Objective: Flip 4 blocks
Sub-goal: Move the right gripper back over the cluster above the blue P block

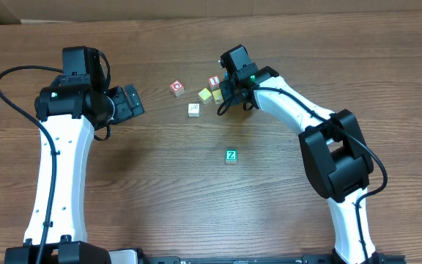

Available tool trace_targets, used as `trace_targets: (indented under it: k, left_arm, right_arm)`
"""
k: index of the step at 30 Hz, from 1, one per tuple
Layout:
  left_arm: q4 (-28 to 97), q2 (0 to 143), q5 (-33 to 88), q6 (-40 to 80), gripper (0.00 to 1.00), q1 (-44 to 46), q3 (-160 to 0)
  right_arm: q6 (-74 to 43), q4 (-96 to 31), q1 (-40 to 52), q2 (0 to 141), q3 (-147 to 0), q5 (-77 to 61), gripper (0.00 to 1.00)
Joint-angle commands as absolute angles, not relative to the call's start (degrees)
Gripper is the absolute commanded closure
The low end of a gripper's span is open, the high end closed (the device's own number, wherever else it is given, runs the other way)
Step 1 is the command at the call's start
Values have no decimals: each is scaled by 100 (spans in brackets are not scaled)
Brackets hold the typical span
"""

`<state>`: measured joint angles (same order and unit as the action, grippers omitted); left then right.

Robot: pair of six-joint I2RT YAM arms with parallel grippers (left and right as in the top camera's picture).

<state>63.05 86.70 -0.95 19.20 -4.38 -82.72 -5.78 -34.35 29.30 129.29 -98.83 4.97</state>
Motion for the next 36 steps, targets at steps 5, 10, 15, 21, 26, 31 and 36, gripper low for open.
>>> trace_targets:
  k: [5, 10, 15, 21, 26, 31, 36]
  left_arm:
    - [6316, 8718, -152, 1973, 0, -449, -8335]
    - [6316, 8718, -152, 1973, 0, -449, -8335]
    - [6316, 8718, -152, 1973, 0, -449, -8335]
    - [6316, 8718, -152, 1973, 0, -449, -8335]
    - [6313, 8718, -152, 1973, 0, -449, -8335]
    - [6316, 8718, -152, 1975, 0, -449, -8335]
    - [6316, 8718, -152, 1973, 0, -449, -8335]
  right_arm:
    - [-574, -3439, 2950, 13056, -9856, 552, 48]
    - [-574, -3358, 2947, 13155, -9856, 554, 49]
    - [-572, -3323, 2950, 13148, -9876, 554, 61]
    - [-574, -3522, 2950, 12905, -10001, 552, 73]
    - [-598, -3872, 2963, 12409, -10057, 548, 73]
    - [-650, -4497, 3041, 11939, -10057, 259, 73]
    - [-1197, -5231, 3177, 11642, -10057, -156, 73]
